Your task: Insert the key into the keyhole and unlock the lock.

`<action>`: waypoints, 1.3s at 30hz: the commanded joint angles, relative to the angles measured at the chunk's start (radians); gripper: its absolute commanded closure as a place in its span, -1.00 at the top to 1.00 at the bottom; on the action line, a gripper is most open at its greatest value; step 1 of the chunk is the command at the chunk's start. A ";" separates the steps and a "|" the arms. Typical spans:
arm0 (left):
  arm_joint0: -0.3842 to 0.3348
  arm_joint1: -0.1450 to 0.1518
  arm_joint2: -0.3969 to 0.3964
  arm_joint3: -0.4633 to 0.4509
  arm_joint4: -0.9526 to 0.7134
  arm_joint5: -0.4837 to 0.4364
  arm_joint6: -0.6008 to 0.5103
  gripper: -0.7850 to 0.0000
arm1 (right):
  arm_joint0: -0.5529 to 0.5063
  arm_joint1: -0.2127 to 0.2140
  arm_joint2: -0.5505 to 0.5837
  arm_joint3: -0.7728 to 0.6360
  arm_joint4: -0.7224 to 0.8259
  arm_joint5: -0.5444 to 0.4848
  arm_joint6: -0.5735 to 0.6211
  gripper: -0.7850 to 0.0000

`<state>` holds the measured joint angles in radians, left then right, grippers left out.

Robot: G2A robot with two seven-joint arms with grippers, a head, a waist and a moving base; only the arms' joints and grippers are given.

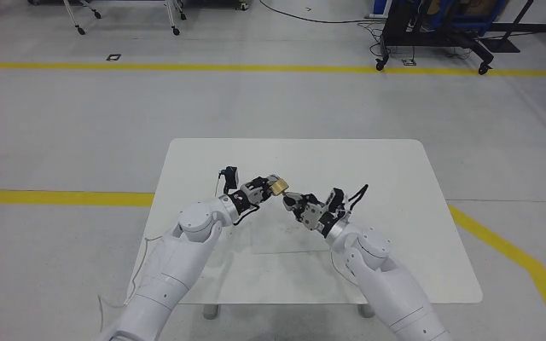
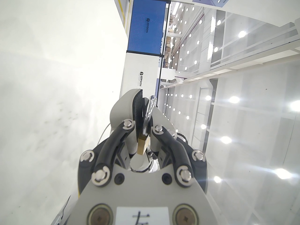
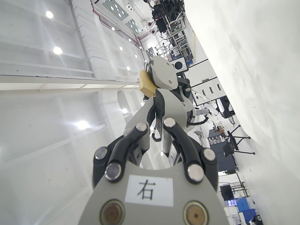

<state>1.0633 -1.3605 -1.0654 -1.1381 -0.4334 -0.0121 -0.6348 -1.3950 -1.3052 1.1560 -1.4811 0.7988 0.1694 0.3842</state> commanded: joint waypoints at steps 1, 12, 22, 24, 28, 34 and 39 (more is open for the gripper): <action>0.001 0.001 -0.001 -0.001 0.002 -0.003 -0.005 -1.00 | 0.008 -0.002 0.001 0.011 0.046 0.030 0.017 -1.00; 0.003 0.001 -0.003 -0.003 0.012 -0.022 -0.013 -1.00 | 0.027 0.004 0.079 0.071 0.332 0.292 0.138 -1.00; 0.005 0.000 -0.006 -0.001 0.005 -0.031 -0.013 -1.00 | 0.042 0.016 0.117 0.071 0.359 0.369 0.140 1.00; 0.004 0.000 -0.007 0.002 -0.002 -0.024 -0.016 -1.00 | 0.030 0.022 0.124 0.034 0.282 0.305 0.144 1.00; -0.005 0.000 -0.001 0.011 0.007 0.007 -0.025 -1.00 | -0.038 0.041 0.152 -0.062 0.067 0.130 0.164 1.00; -0.035 -0.003 0.050 0.033 0.123 0.096 0.007 -1.00 | -0.163 0.062 0.255 -0.192 -0.135 -0.076 0.065 1.00; -0.073 -0.013 0.158 0.048 0.318 0.186 0.019 -1.00 | -0.163 0.062 0.255 -0.192 -0.135 -0.076 0.065 1.00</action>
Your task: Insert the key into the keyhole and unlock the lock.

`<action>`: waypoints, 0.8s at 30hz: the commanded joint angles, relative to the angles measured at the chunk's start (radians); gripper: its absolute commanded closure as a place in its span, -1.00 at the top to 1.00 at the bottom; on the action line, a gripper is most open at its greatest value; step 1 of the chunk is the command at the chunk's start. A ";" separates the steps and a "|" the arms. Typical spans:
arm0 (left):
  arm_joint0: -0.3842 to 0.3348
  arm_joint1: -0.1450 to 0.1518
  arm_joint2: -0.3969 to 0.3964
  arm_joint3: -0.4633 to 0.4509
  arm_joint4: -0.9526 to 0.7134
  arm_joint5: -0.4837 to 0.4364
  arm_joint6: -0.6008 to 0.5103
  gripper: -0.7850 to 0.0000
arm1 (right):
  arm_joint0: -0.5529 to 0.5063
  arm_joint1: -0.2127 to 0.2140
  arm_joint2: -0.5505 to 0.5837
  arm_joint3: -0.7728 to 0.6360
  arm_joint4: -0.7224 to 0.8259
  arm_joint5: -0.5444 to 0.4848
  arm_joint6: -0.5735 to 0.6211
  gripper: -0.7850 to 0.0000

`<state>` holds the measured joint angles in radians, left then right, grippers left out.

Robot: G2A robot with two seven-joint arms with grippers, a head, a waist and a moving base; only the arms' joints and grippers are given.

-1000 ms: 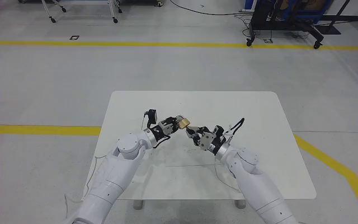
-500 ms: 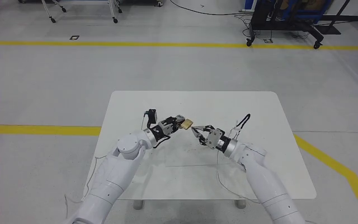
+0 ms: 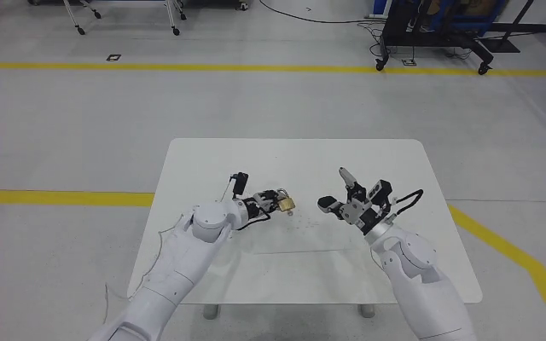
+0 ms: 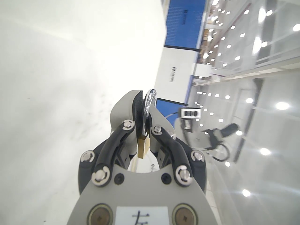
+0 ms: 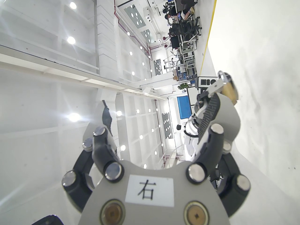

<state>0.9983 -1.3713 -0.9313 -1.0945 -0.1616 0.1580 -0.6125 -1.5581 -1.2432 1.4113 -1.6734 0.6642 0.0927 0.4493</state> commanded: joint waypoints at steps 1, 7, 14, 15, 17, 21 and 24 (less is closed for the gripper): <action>-0.014 -0.004 0.039 0.010 0.075 0.023 0.002 -1.00 | 0.000 0.000 0.000 0.000 0.000 0.000 0.000 1.00; -0.038 -0.015 0.088 0.036 0.146 0.055 0.009 -1.00 | 0.000 0.000 0.000 0.000 0.000 0.000 0.000 1.00; -0.040 -0.020 0.092 0.042 0.166 0.050 0.026 1.00 | 0.000 0.000 0.000 0.000 0.000 0.000 0.000 1.00; -0.039 -0.020 0.094 0.040 0.172 0.051 0.029 1.00 | 0.000 0.000 0.000 0.000 0.000 0.000 0.000 1.00; -0.038 -0.021 0.095 0.036 0.180 0.051 0.030 1.00 | 0.000 0.000 0.000 0.000 0.000 0.000 0.000 1.00; -0.034 -0.019 0.087 0.017 0.190 0.058 0.032 1.00 | 0.000 0.000 0.000 0.000 0.000 0.000 0.000 1.00; -0.022 -0.011 0.054 -0.021 0.177 0.061 0.035 1.00 | 0.000 0.000 0.000 0.000 0.000 0.000 0.000 1.00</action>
<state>0.9713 -1.3861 -0.8631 -1.0991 0.0171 0.2184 -0.5813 -1.5579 -1.2432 1.4111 -1.6732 0.6642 0.0929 0.4495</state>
